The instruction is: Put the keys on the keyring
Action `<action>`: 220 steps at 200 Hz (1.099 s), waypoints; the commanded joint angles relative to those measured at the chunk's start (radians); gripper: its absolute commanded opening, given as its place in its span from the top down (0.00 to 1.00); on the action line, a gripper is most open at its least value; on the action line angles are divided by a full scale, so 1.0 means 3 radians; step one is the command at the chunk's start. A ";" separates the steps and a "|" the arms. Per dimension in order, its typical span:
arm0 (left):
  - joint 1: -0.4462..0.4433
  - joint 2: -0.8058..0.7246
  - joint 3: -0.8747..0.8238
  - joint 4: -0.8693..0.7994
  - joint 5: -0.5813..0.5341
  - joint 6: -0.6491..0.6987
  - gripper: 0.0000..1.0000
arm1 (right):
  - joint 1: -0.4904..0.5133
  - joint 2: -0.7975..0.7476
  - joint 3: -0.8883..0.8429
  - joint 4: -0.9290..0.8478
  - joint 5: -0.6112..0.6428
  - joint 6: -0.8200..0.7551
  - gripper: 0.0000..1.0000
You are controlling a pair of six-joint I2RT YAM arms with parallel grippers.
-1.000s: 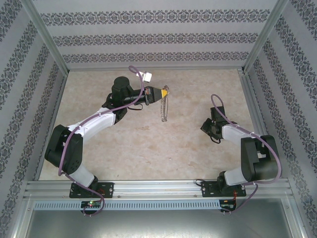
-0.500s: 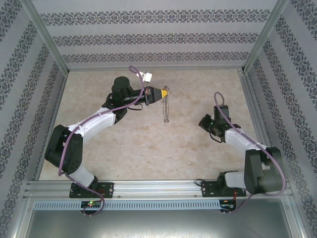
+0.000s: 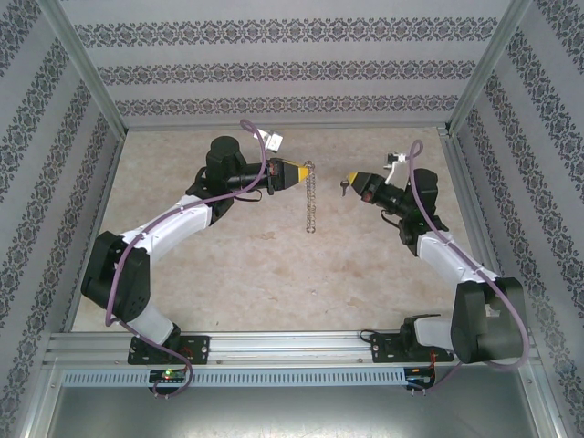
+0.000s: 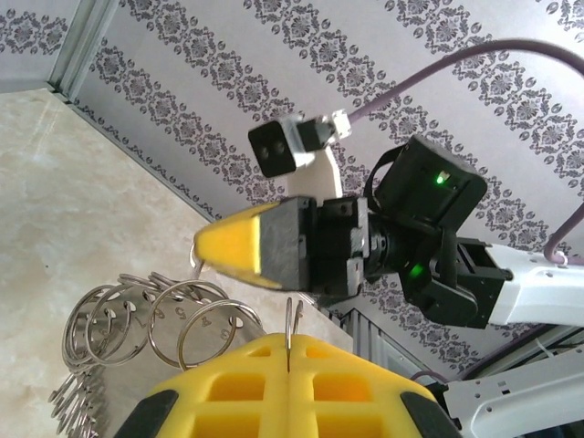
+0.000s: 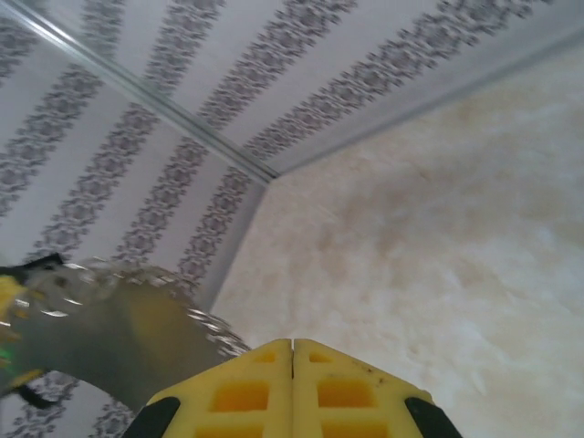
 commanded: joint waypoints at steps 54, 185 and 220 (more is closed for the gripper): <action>-0.0028 -0.0061 0.0306 -0.0259 0.0210 0.0309 1.00 | -0.0012 0.0097 0.0382 0.0680 -0.0691 0.0013 1.00; -0.0042 0.0178 0.0628 -0.0862 0.0324 0.0799 1.00 | 0.0323 0.0082 0.0596 0.0507 -0.0759 -0.0082 1.00; -0.0038 0.0196 0.0631 -0.0922 0.0307 0.0851 1.00 | 0.0438 0.0049 0.0673 0.0216 -0.0795 -0.0244 1.00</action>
